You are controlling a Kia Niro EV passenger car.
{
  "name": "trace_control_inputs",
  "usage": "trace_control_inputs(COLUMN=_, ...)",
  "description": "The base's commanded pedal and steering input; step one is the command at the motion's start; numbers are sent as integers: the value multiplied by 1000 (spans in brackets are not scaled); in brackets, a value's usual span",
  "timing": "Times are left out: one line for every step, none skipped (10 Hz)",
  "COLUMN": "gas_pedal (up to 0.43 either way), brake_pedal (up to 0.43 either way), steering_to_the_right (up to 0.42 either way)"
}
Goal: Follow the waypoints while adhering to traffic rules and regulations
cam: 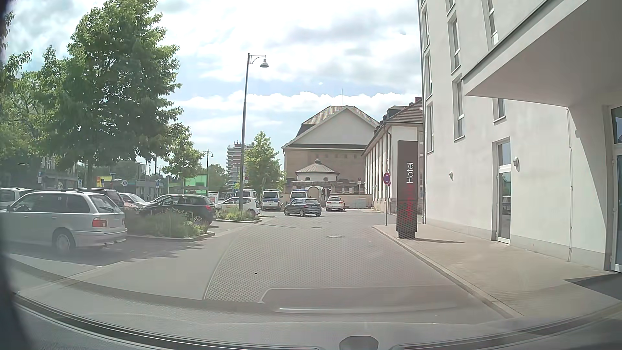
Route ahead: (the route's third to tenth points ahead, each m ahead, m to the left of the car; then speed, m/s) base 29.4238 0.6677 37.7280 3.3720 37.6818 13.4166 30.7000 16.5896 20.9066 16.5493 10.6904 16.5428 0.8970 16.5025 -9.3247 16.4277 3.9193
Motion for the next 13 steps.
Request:
trace_control_inputs(gas_pedal=47, brake_pedal=30, steering_to_the_right=-5)
trace_control_inputs(gas_pedal=47, brake_pedal=30, steering_to_the_right=-5)
trace_control_inputs(gas_pedal=47, brake_pedal=30, steering_to_the_right=-4)
trace_control_inputs(gas_pedal=47, brake_pedal=30, steering_to_the_right=-4)
trace_control_inputs(gas_pedal=39, brake_pedal=24, steering_to_the_right=-3)
trace_control_inputs(gas_pedal=28, brake_pedal=30, steering_to_the_right=-2)
trace_control_inputs(gas_pedal=8, brake_pedal=30, steering_to_the_right=-2)
trace_control_inputs(gas_pedal=8, brake_pedal=24, steering_to_the_right=-2)
trace_control_inputs(gas_pedal=0, brake_pedal=24, steering_to_the_right=-1)
trace_control_inputs(gas_pedal=0, brake_pedal=30, steering_to_the_right=-1)
trace_control_inputs(gas_pedal=0, brake_pedal=30, steering_to_the_right=-1)
trace_control_inputs(gas_pedal=0, brake_pedal=30, steering_to_the_right=0)
trace_control_inputs(gas_pedal=0, brake_pedal=30, steering_to_the_right=0)
